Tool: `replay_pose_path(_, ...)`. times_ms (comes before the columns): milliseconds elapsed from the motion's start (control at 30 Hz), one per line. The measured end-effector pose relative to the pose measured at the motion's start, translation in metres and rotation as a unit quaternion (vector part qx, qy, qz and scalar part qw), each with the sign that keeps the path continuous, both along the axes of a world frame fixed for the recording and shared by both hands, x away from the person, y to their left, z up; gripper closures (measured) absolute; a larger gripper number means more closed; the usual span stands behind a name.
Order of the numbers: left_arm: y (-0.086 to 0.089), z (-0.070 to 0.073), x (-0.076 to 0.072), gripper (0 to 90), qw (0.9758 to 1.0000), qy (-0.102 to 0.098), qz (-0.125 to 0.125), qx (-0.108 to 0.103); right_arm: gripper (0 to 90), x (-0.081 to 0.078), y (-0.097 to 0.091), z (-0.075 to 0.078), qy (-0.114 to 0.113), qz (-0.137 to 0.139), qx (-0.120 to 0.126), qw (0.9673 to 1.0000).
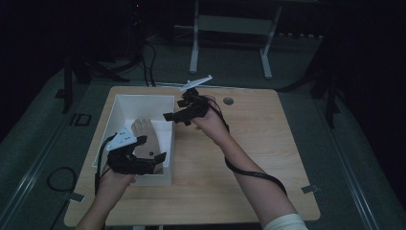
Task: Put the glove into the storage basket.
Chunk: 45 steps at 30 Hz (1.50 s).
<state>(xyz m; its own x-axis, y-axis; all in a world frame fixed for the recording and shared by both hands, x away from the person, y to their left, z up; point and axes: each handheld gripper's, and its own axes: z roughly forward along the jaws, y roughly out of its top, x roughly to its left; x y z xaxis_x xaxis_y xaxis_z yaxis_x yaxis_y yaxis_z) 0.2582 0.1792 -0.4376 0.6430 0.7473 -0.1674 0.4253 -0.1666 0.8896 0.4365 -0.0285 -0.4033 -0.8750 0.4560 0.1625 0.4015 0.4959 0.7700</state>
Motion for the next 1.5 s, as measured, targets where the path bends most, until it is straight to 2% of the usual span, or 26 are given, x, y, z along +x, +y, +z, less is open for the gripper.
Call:
replay_pose_path(100, -0.013, 0.007, -0.001, 9.5, 0.9999, -0.005, -0.015, 0.002, 17.1, -0.003, -0.011, 0.004, -0.006, -0.004, 0.003, 1.0)
replay_pose_path(133, -0.023, 0.009, -0.001, 9.5, 0.9995, -0.006, -0.032, 0.005, 17.1, -0.005, -0.023, 0.006, -0.01, -0.006, 0.006, 0.9999)
replay_pose_path(200, -0.034, 0.011, -0.002, 9.6, 0.9989, -0.019, -0.037, 0.022, 17.1, -0.007, -0.035, 0.009, -0.016, -0.01, 0.007, 0.9998)
replay_pose_path(233, -0.034, 0.011, -0.002, 9.9, 0.9989, -0.019, -0.037, 0.022, 17.1, -0.008, -0.041, 0.009, -0.017, -0.012, 0.009, 0.9998)
replay_pose_path(267, -0.044, 0.011, -0.003, 9.9, 0.9985, -0.019, -0.049, 0.016, 17.1, -0.01, -0.047, 0.01, -0.019, -0.013, 0.01, 0.9997)
replay_pose_path(300, -0.044, 0.011, -0.003, 9.9, 0.9985, -0.019, -0.049, 0.016, 17.1, -0.01, -0.047, 0.01, -0.019, -0.013, 0.01, 0.9997)
replay_pose_path(333, -0.054, 0.013, -0.003, 9.9, 0.9978, -0.021, -0.061, 0.014, 17.1, -0.012, -0.059, 0.01, -0.021, -0.015, 0.007, 0.9996)
replay_pose_path(433, -0.063, 0.014, -0.003, 9.9, 0.9971, -0.023, -0.071, 0.016, 17.1, -0.014, -0.069, 0.009, -0.023, -0.018, 0.005, 0.9996)
replay_pose_path(467, -0.069, 0.016, -0.003, 9.9, 0.9967, -0.022, -0.077, 0.009, 17.1, -0.015, -0.079, 0.01, -0.024, -0.021, 0.007, 0.9995)
replay_pose_path(633, -0.085, 0.017, -0.003, 9.9, 0.995, -0.021, -0.096, 0.014, 16.6, -0.021, -0.097, 0.01, -0.028, -0.023, 0.01, 0.9993)
replay_pose_path(667, -0.092, 0.016, -0.002, 9.9, 0.9943, -0.019, -0.104, 0.014, 16.6, -0.024, -0.106, 0.009, -0.033, -0.024, 0.003, 0.9991)
replay_pose_path(700, -0.092, 0.016, -0.002, 9.9, 0.9943, -0.019, -0.104, 0.014, 16.6, -0.025, -0.11, 0.008, -0.035, -0.025, 0.001, 0.9991)
replay_pose_path(767, -0.098, 0.013, -0.002, 9.9, 0.9938, -0.016, -0.109, 0.014, 16.6, -0.027, -0.115, 0.007, -0.036, -0.027, 0.002, 0.999)
replay_pose_path(800, -0.107, 0.009, 0.0, 9.9, 0.9929, -0.014, -0.118, 0.012, 16.6, -0.029, -0.123, 0.004, -0.035, -0.03, 0.01, 0.9989)
replay_pose_path(833, -0.107, 0.009, 0.0, 10.0, 0.9929, -0.014, -0.118, 0.012, 16.6, -0.029, -0.123, 0.004, -0.035, -0.03, 0.01, 0.9989)
replay_pose_path(867, -0.111, 0.007, 0.0, 10.5, 0.9924, -0.011, -0.122, 0.013, 16.6, -0.031, -0.131, 0.0, -0.031, -0.033, 0.013, 0.9989)
replay_pose_path(1000, -0.13, -0.006, 0.001, 10.6, 0.9894, -0.009, -0.143, 0.025, 16.6, -0.035, -0.144, -0.011, -0.026, -0.038, 0.012, 0.9988)
replay_pose_path(1033, -0.13, -0.006, 0.001, 10.6, 0.9894, -0.009, -0.143, 0.025, 16.6, -0.035, -0.144, -0.011, -0.026, -0.038, 0.012, 0.9988)
replay_pose_path(1067, -0.138, -0.012, 0.002, 10.6, 0.9881, -0.005, -0.151, 0.03, 16.2, -0.037, -0.151, -0.016, -0.022, -0.039, 0.016, 0.9988)
replay_pose_path(1100, -0.138, -0.012, 0.002, 10.6, 0.9881, -0.005, -0.151, 0.03, 16.2, -0.038, -0.154, -0.019, -0.022, -0.041, 0.014, 0.9988)
replay_pose_path(1167, -0.148, -0.02, 0.002, 10.6, 0.9861, 0.003, -0.162, 0.036, 15.5, -0.041, -0.16, -0.026, -0.021, -0.041, 0.009, 0.9989)
replay_pose_path(1500, -0.169, -0.045, 0.003, 10.5, 0.9818, 0.02, -0.184, 0.044, 15.0, -0.052, -0.186, -0.055, -0.009, -0.05, 0.01, 0.9986)
